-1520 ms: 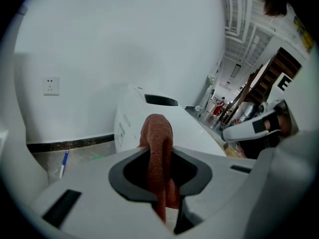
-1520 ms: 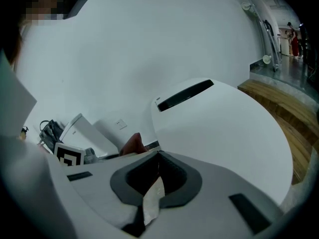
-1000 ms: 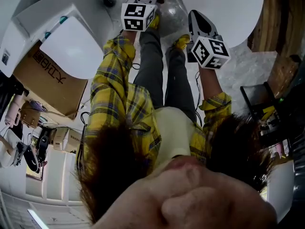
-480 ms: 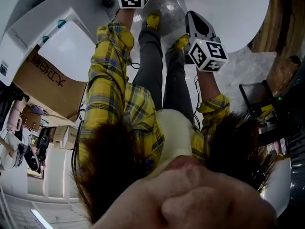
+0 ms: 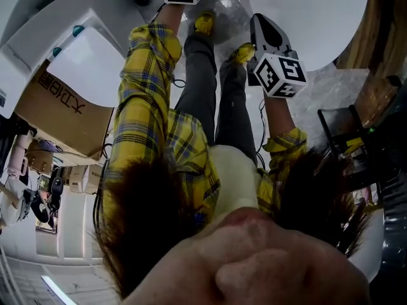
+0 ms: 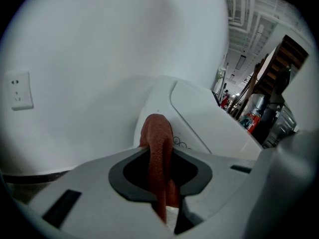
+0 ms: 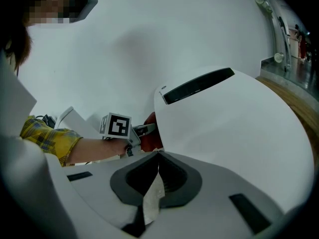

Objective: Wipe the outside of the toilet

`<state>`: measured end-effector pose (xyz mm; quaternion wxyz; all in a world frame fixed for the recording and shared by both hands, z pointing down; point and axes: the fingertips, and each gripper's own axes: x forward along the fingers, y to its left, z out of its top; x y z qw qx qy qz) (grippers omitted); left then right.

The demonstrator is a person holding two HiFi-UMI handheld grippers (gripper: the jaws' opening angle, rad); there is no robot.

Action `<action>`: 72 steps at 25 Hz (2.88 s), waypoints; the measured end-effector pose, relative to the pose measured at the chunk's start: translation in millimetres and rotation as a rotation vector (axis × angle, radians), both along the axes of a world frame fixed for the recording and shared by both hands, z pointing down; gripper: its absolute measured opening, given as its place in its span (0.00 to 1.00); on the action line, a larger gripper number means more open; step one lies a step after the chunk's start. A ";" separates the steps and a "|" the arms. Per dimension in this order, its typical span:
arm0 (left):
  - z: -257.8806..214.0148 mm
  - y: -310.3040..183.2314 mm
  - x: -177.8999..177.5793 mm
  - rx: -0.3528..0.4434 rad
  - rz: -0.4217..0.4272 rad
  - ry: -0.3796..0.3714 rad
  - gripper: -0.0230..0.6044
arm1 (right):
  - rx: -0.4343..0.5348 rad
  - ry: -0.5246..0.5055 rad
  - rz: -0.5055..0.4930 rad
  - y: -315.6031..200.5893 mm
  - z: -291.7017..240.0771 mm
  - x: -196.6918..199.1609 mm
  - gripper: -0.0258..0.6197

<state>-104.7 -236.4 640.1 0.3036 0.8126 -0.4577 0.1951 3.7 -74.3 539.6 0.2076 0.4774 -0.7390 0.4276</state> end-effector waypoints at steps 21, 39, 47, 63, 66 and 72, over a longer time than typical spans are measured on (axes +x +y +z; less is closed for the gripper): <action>20.3 50.2 17.1 -0.052 0.001 0.012 0.17 | 0.000 0.003 0.024 8.5 -4.7 12.5 0.08; 40.8 146.4 52.2 -0.140 -0.017 -0.002 0.17 | -0.002 -0.005 0.031 64.9 -6.6 46.8 0.08; 48.2 185.6 67.4 -0.158 -0.009 -0.002 0.17 | -0.001 -0.001 0.037 89.7 -4.0 60.4 0.08; 62.3 257.5 113.9 -0.238 0.061 0.022 0.17 | 0.004 -0.005 0.062 127.7 -3.3 85.0 0.08; 65.0 269.5 125.0 -0.256 0.089 0.025 0.17 | 0.007 -0.006 0.067 131.6 -3.0 88.9 0.08; 66.0 294.5 140.7 -0.278 0.177 -0.008 0.17 | 0.007 -0.009 0.059 140.7 -2.5 94.3 0.08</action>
